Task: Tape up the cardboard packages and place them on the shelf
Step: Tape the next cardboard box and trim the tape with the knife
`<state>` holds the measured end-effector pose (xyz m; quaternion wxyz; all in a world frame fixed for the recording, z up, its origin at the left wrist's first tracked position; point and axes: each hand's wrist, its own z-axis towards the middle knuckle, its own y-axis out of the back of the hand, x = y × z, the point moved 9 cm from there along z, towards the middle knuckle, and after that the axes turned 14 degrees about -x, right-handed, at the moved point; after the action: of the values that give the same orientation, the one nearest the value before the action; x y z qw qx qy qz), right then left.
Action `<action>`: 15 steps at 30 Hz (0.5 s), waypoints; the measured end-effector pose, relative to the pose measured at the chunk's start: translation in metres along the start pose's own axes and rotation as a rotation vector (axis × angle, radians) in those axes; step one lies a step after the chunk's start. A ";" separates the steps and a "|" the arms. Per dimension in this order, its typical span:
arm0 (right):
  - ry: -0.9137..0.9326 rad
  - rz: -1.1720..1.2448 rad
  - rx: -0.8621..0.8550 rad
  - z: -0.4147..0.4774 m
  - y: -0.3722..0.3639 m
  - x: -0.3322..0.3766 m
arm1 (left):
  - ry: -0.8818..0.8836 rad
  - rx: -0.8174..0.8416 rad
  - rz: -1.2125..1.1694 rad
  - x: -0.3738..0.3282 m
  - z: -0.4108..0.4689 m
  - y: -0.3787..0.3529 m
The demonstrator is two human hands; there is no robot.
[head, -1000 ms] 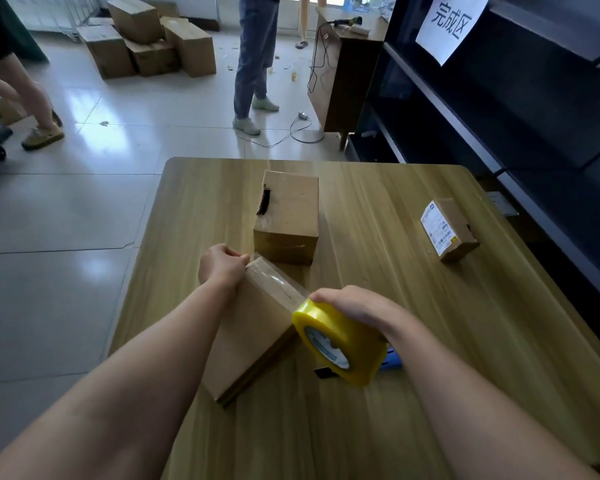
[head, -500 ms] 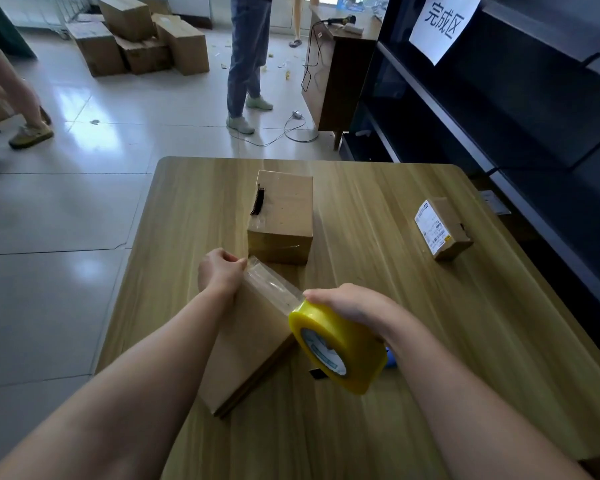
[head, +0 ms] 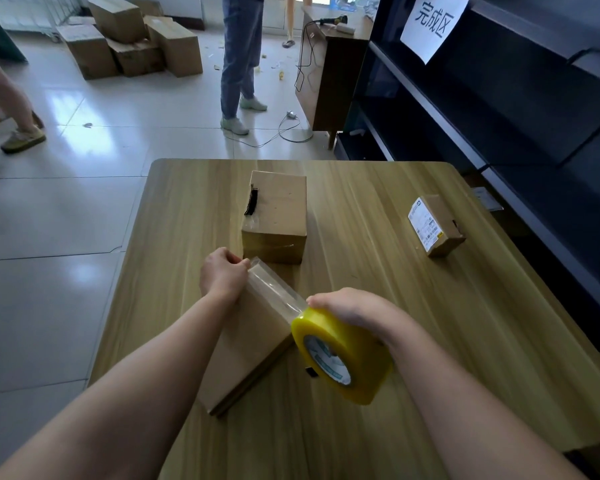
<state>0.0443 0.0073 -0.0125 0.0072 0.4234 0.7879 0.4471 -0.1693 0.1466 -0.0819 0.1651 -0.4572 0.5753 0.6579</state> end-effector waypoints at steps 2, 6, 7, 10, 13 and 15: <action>0.000 0.000 0.000 0.000 -0.003 -0.001 | 0.004 -0.017 0.020 0.002 0.000 0.003; 0.000 0.002 -0.002 0.003 -0.010 -0.007 | 0.006 -0.023 0.027 0.006 0.002 0.007; -0.001 0.005 -0.007 0.003 -0.011 -0.008 | 0.006 -0.017 0.025 0.006 0.001 0.007; -0.005 0.016 -0.017 0.005 -0.014 -0.013 | 0.002 -0.012 0.020 0.006 -0.001 0.007; -0.011 0.043 -0.019 0.006 -0.017 -0.017 | -0.001 -0.008 0.022 0.005 -0.001 0.007; -0.017 0.048 -0.020 0.007 -0.019 -0.019 | -0.006 -0.008 0.033 0.005 0.000 0.007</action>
<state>0.0461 -0.0050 -0.0372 0.0075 0.4461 0.7729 0.4512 -0.1773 0.1428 -0.0811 0.1542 -0.4462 0.5797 0.6641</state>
